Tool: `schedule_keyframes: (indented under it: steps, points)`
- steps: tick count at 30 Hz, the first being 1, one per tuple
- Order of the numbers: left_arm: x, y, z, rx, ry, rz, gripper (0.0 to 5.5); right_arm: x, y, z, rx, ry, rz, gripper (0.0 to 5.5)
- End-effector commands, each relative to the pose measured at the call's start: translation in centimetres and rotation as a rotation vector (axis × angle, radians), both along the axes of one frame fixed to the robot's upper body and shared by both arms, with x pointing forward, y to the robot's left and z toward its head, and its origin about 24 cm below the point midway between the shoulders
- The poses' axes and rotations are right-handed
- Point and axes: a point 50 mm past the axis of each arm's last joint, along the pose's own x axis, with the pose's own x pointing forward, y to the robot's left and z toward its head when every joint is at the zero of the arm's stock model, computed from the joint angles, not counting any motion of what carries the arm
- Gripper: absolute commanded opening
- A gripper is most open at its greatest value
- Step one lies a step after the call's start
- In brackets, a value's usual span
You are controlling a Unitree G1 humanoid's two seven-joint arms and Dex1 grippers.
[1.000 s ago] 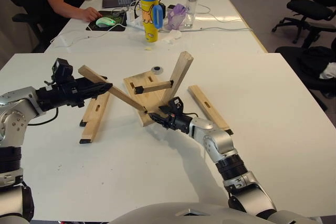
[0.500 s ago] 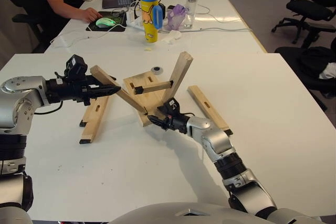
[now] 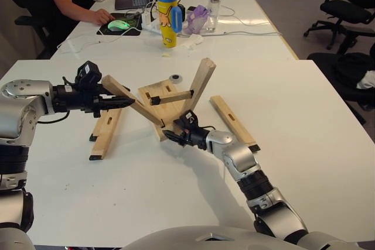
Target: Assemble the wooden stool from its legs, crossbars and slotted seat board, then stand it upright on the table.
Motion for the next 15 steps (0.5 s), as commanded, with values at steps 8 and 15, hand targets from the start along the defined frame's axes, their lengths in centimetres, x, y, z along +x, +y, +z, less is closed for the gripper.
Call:
schedule_keyframes:
  steps: [8,15]
  points:
    - [-0.9,-5.9,-5.4,-0.06,0.111,-0.058,2.02,-2.0,-0.2,-3.7,-0.114,0.206,0.006,3.22]
    - [-1.0,-5.5,-6.5,-0.03,0.125,-0.037,2.02,-2.1,0.0,-3.6,-0.106,0.236,-0.003,3.22]
